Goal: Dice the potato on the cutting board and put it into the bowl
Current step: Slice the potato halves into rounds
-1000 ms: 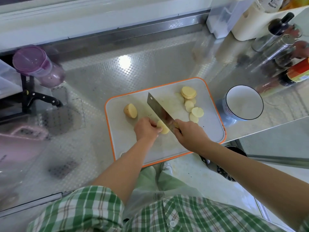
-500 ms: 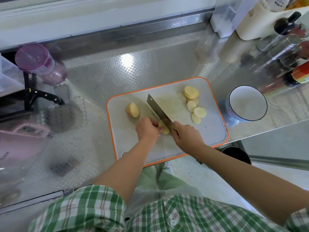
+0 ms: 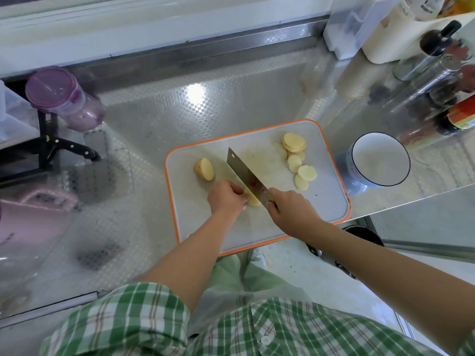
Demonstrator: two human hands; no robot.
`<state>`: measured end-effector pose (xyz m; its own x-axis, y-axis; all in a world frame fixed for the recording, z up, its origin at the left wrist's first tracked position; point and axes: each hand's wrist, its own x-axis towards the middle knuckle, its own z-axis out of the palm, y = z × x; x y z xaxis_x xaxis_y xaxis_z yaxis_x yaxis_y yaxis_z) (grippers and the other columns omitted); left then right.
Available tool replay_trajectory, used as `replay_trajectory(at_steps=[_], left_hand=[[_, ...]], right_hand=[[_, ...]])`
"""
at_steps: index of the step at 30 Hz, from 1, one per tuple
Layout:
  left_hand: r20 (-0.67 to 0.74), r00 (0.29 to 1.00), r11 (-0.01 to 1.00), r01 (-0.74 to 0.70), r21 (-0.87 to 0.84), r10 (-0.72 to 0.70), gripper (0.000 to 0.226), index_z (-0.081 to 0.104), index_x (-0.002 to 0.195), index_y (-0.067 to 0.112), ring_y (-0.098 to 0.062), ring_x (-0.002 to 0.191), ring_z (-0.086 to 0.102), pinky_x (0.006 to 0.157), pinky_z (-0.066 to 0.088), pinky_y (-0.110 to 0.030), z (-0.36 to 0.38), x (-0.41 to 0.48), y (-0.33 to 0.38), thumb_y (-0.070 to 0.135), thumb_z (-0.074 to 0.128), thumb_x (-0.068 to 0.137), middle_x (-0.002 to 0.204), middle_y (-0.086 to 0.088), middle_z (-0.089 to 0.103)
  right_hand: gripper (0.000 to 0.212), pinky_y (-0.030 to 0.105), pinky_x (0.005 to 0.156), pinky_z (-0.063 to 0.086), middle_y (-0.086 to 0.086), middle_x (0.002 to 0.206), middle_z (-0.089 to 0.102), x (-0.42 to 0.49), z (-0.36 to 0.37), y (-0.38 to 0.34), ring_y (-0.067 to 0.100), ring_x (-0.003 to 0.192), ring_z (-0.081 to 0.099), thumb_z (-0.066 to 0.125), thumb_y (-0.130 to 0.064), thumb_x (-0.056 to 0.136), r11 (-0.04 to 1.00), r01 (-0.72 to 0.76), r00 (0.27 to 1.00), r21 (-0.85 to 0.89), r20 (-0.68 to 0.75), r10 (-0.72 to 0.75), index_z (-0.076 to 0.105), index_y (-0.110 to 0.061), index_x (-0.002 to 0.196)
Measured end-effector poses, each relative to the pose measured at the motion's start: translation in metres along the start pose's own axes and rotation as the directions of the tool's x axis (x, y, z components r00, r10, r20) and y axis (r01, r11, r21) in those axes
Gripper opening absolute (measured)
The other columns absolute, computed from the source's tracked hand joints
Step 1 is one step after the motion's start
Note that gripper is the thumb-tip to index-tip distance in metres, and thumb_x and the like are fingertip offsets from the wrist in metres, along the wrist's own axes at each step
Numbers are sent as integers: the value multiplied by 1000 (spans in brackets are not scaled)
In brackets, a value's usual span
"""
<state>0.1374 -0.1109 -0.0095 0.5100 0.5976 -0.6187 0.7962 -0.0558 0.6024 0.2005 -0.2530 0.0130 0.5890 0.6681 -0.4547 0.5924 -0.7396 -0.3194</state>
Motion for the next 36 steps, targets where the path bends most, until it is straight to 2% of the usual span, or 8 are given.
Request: replay_trajectory(at_steps=[3, 6, 10, 17, 19, 23, 31, 36], left_hand=[[1, 1000, 1000, 6, -13, -6, 18, 63, 70, 22, -16, 61, 71, 75, 57, -30, 0, 1, 0, 13, 78, 76, 78, -3, 74], [1, 1000, 1000, 12, -28, -12, 15, 65, 75, 19, -16, 59, 70, 70, 57, -29, 0, 1, 1, 12, 78, 76, 79, -3, 73], [0, 1000, 999, 22, -26, -22, 14, 65, 78, 16, -10, 50, 65, 50, 46, -16, -1, -1, 1, 12, 78, 77, 77, -1, 71], [-21, 1000, 999, 13, 45, -12, 21, 60, 65, 23, -15, 69, 71, 79, 55, -31, -2, -3, 0, 18, 75, 79, 73, -1, 73], [-23, 1000, 998, 19, 56, -18, 22, 61, 60, 21, -15, 67, 71, 79, 56, -33, -2, -3, -3, 19, 73, 79, 68, -3, 73], [-9, 999, 998, 51, 24, -50, 22, 64, 57, 19, -18, 69, 71, 81, 56, -35, -1, -1, -5, 22, 76, 76, 64, -2, 72], [-6, 997, 996, 73, 53, -73, 19, 65, 51, 14, -23, 67, 71, 76, 58, -37, -1, -1, 0, 13, 68, 70, 62, -6, 71], [3, 998, 997, 65, 35, -66, 12, 68, 59, 9, -22, 64, 71, 75, 59, -38, 0, 1, -1, 14, 70, 70, 62, -8, 71]], right_hand=[[13, 30, 48, 23, 2, 64, 36, 0, 5, -3, 30, 63, 45, 37, -23, 99, 1000, -9, 1000, -25, -8, 9, 36, -14, 90], [12, 32, 53, 30, 5, 67, 40, 4, 10, -8, 31, 65, 46, 37, -22, 99, 999, -19, 1000, -39, -11, 18, 35, -13, 92], [15, 35, 57, 34, 9, 73, 45, 6, 15, -10, 33, 66, 48, 37, -23, 100, 999, -23, 999, -29, -35, 22, 43, -9, 101], [15, 37, 54, 39, 12, 68, 53, 2, 2, -2, 35, 65, 52, 43, -24, 98, 981, -53, 990, 187, -118, 76, 45, -10, 92], [16, 39, 56, 42, 13, 72, 54, 1, -3, -3, 35, 67, 53, 43, -24, 97, 985, -49, 994, 165, -89, 64, 45, -10, 91], [14, 33, 55, 33, 10, 71, 49, -2, -3, -5, 33, 67, 50, 42, -24, 97, 994, -43, 999, 104, -18, 45, 40, -14, 86], [11, 31, 50, 24, 2, 63, 37, -1, 5, -9, 30, 63, 45, 37, -24, 99, 1000, -1, 1000, -5, -2, 1, 37, -15, 93], [15, 32, 54, 31, 1, 63, 36, 5, 11, -11, 29, 63, 47, 35, -23, 100, 998, 5, 1000, -62, -11, -6, 43, -11, 101]])
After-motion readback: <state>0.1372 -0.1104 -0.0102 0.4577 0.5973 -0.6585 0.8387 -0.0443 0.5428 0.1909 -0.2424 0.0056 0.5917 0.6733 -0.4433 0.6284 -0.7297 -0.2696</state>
